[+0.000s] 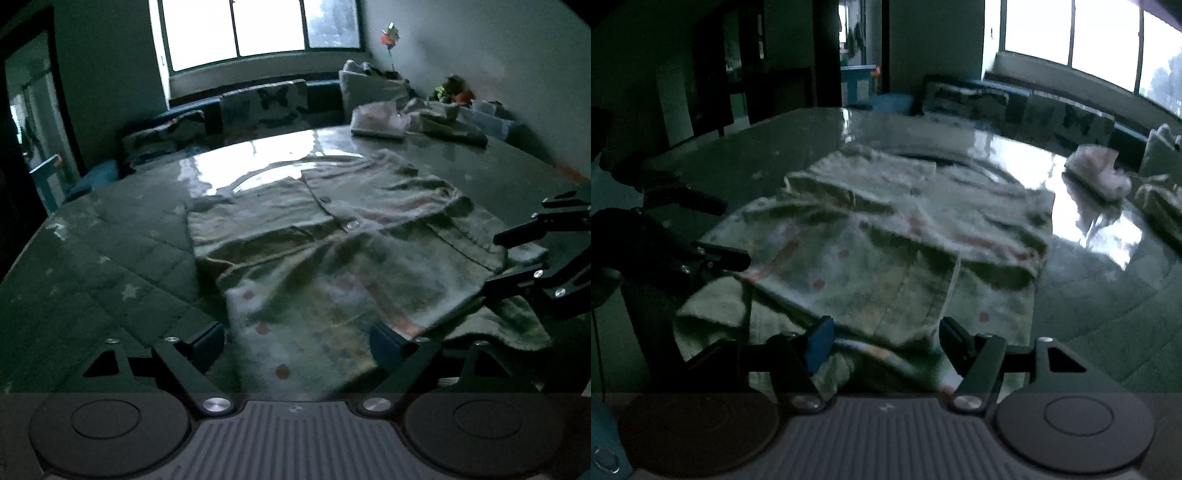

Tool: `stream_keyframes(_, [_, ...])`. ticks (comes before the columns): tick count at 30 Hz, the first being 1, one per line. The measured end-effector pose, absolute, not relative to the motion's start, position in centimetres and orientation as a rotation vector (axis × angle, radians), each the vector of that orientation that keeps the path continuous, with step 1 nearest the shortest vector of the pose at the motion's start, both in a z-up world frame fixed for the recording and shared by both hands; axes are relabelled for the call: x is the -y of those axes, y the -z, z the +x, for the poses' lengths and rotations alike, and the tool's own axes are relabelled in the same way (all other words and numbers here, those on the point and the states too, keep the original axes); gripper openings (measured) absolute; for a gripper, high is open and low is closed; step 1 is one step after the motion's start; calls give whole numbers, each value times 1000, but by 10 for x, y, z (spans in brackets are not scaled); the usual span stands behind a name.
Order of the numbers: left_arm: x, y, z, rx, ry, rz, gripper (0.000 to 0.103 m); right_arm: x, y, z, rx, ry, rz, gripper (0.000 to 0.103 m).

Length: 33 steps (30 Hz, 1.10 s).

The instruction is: Fold clothes

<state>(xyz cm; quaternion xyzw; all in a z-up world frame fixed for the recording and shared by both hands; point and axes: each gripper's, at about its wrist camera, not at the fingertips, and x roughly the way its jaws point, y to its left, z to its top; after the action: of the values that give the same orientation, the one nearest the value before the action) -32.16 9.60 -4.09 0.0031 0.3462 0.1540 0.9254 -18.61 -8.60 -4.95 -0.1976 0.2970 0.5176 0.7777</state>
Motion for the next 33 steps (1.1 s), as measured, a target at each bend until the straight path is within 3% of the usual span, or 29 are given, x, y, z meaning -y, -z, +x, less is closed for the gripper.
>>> stream_keyframes(16, [-56,4,-335,-742,-162,-110,87,111,45,-181,-624,-1122,-400,64])
stream_keyframes(20, [-46,8,-333,-793,-129,-146,82,127,43,-184,-598,-1099,-449,64])
stream_keyframes(25, [-38,12,-331,-851,-109,-184,67,141,46,-193,-584,-1115,-497,64])
stream_keyframes(29, [-38,18,-328,-892,-124,-200,62,145,48,-201,-566,-1147,-525,68])
stream_keyframes(33, [-38,20,-328,-914,-123,-216,36,147,52,-208,-548,-1173,-551,69])
